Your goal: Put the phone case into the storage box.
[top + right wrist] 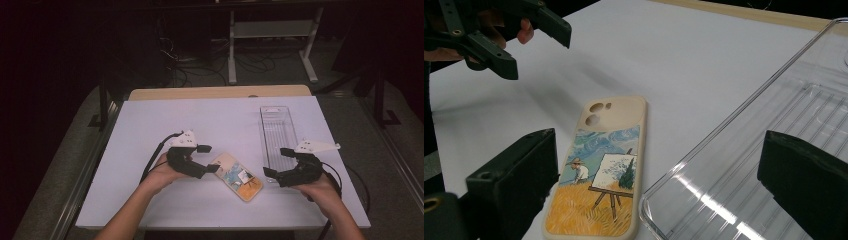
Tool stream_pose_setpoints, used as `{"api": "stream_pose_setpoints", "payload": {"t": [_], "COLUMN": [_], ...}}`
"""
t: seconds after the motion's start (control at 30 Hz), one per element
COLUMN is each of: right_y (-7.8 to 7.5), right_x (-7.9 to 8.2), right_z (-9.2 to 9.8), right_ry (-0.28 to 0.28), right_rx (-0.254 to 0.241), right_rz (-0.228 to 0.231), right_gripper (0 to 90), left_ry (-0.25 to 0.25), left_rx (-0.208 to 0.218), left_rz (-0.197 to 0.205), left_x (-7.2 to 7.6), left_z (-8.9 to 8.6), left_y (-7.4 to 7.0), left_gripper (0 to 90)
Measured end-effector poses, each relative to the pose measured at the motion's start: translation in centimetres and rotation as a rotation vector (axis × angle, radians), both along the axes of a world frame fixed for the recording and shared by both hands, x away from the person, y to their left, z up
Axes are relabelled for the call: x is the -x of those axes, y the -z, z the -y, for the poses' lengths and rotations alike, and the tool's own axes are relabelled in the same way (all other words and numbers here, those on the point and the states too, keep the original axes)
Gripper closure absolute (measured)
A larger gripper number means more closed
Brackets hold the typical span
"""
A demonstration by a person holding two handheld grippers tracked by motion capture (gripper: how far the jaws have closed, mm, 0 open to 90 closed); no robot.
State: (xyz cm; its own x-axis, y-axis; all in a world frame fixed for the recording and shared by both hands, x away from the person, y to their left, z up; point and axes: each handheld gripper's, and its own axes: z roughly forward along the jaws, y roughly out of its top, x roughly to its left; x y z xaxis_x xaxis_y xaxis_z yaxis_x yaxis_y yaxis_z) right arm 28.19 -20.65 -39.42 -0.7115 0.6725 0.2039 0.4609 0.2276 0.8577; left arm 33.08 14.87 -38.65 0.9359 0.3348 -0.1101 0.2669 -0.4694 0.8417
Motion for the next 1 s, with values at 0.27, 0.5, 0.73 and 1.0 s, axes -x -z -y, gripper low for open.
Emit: {"api": "stream_pose_setpoints", "payload": {"t": [0.27, 0.5, 0.73, 1.0], "right_y": [-0.1, -0.1, -0.1, -0.1], "right_x": [0.1, 0.1, 0.1, 0.0], "right_z": [0.2, 0.2, 0.2, 0.3], "right_ry": [0.006, 0.005, 0.005, 0.005], "right_rx": [-0.005, -0.007, -0.007, -0.009], "right_rz": [0.000, 0.000, -0.001, -0.001], "right_gripper": [2.5, 2.5, 2.5, 2.5], "left_ry": [0.021, 0.051, 0.045, 0.047], "left_rx": [0.000, 0.000, -0.021, -0.039], "left_rz": [-0.005, -0.027, -0.045, -0.055], "left_x": [-0.3, -0.3, -0.3, -0.6], "left_z": [1.8, 3.6, 5.5, 7.4], "left_y": [0.4, 1.0, 1.8, 2.4], "left_gripper": [38.0, 49.3, 59.7, 77.7]}}
